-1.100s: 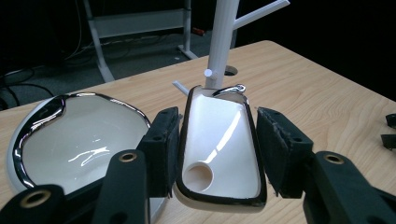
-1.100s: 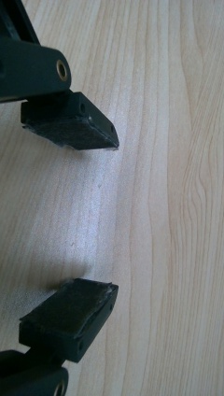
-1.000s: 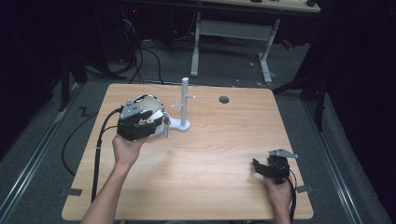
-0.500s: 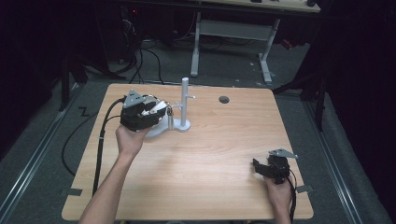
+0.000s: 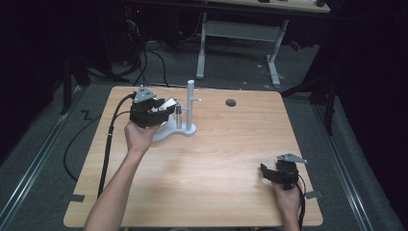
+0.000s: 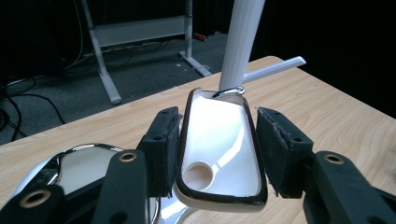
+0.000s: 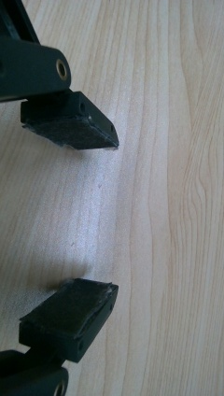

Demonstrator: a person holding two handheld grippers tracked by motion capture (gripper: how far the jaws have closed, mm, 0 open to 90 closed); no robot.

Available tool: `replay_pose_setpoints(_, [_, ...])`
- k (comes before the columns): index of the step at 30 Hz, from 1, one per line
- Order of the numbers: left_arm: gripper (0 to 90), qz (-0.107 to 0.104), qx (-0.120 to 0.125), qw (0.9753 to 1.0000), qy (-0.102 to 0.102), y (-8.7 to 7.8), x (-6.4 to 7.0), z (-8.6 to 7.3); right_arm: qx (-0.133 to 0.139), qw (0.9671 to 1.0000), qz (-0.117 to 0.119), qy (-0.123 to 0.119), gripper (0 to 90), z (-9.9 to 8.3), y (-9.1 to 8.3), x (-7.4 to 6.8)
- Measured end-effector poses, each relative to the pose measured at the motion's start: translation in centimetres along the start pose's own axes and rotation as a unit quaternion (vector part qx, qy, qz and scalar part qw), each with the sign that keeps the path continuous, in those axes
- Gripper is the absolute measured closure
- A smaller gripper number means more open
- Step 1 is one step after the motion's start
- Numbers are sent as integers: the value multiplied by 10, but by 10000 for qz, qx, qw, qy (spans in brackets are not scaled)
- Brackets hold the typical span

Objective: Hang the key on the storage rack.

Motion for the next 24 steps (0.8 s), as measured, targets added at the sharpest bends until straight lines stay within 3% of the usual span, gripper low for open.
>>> replay_pose_setpoints(9, [509,140,33,9998,-141,6,-6,0,-6,10000,-6,-6,248,0,0,0])
replay_pose_setpoints(24, [509,-55,0,10000,-46,15,6,-2,-4,10000,-7,1,248,0,0,-1])
Point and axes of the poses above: each handheld gripper's, and its own axes: y roughly forward along the jaws, z roughly out of its top, x roughly to its right, the point moved 1 cm from there along y, roughly forward along the jaws
